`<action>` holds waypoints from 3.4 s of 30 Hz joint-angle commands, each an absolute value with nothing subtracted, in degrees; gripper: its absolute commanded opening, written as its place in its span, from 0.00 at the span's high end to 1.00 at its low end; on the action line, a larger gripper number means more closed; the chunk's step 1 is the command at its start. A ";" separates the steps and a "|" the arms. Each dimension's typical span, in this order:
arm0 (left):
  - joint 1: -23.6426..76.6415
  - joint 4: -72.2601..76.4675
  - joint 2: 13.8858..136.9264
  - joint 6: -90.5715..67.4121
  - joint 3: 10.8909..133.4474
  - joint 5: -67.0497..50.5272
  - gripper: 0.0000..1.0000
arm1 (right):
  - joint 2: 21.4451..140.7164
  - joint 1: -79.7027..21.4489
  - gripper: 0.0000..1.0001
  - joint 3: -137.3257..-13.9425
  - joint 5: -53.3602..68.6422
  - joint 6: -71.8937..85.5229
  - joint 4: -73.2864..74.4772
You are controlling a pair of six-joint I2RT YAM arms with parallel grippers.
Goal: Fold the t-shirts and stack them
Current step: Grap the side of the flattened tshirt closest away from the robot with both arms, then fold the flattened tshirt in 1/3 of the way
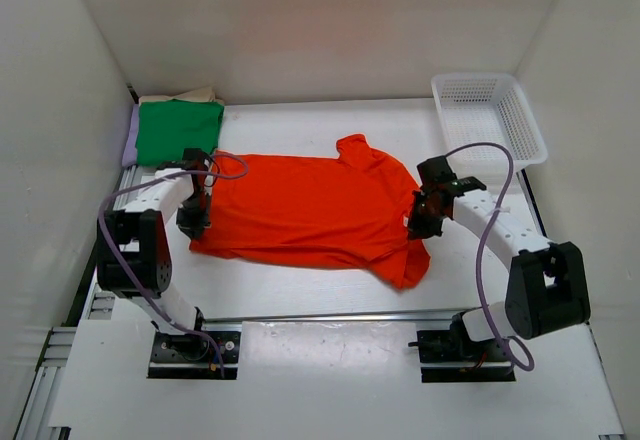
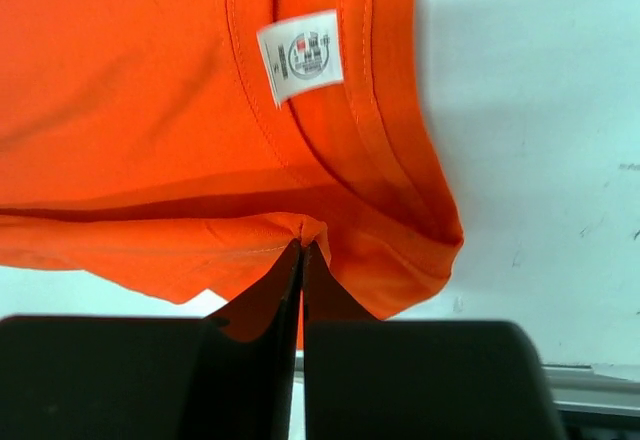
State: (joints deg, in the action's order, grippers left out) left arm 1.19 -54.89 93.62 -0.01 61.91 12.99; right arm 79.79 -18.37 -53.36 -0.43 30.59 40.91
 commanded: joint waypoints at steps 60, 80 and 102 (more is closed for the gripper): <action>-11.78 -52.64 100.20 0.00 60.12 -3.69 0.90 | 76.91 -19.96 1.00 -46.40 4.83 27.33 39.45; -13.27 -51.59 107.39 0.00 65.47 -5.09 0.72 | 79.28 -16.45 1.00 -52.65 6.41 24.44 43.24; -14.41 -55.63 92.55 0.00 53.16 11.34 0.42 | 95.80 -12.66 0.83 -59.23 7.21 22.68 46.14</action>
State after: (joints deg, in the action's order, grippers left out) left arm -13.45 -57.17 94.85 0.10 51.35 7.05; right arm 95.13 -12.60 -56.86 8.47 22.50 46.39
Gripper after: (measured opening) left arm 0.542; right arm 0.154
